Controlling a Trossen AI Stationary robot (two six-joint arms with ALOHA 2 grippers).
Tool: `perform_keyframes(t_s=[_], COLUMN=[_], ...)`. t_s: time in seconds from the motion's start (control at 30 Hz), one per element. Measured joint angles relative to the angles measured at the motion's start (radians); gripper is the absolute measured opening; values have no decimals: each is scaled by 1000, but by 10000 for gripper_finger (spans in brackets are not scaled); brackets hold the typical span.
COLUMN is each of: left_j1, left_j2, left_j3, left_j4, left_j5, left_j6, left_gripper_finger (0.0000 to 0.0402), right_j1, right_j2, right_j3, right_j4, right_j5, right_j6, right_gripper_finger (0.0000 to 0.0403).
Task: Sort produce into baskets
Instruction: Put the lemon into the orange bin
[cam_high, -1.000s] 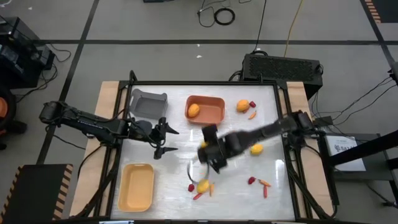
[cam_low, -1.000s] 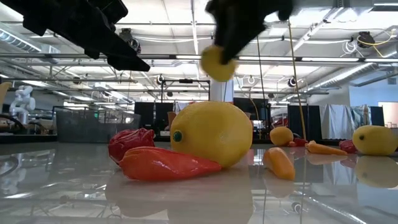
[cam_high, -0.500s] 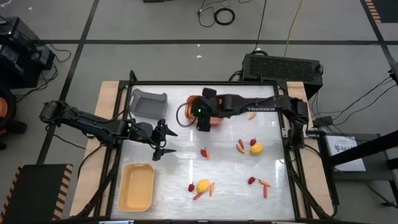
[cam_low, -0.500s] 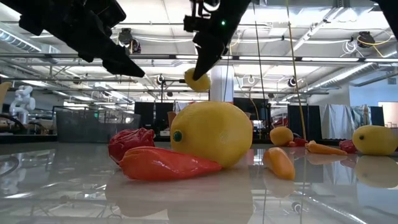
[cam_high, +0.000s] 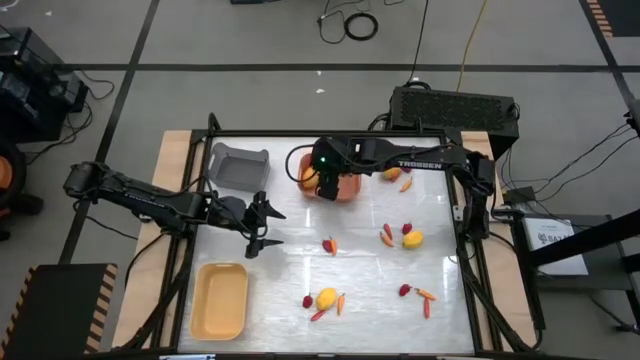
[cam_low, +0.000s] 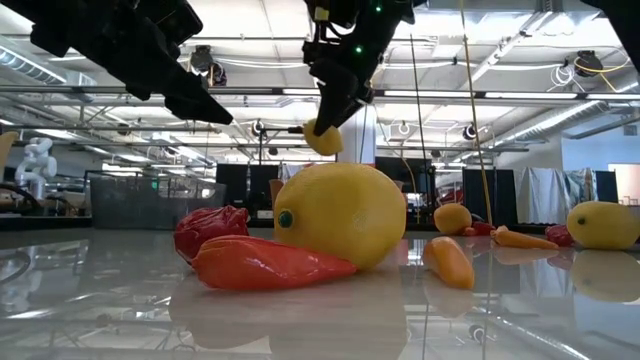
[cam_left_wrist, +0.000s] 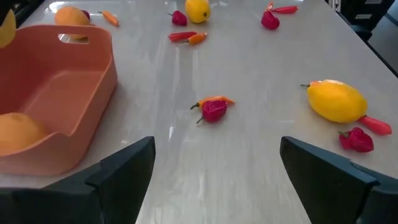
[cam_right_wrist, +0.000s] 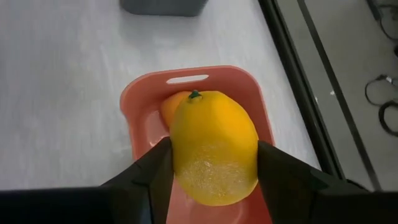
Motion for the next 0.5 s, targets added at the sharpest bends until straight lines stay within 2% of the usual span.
perform_keyframes(t_s=[0.13, 0.5], left_j1=[0, 0], left_j2=[0, 0], left_j3=[0, 0], left_j4=[0, 0], left_j5=[0, -1], left_j6=[0, -3], left_gripper_finger=[352, 352], right_j1=[-18, -33], right_j2=[0, 0], right_j3=[0, -1], right_j4=[-6, -16], right_j5=[0, 0], right_j6=[53, 127], right_gripper_finger=[198, 277])
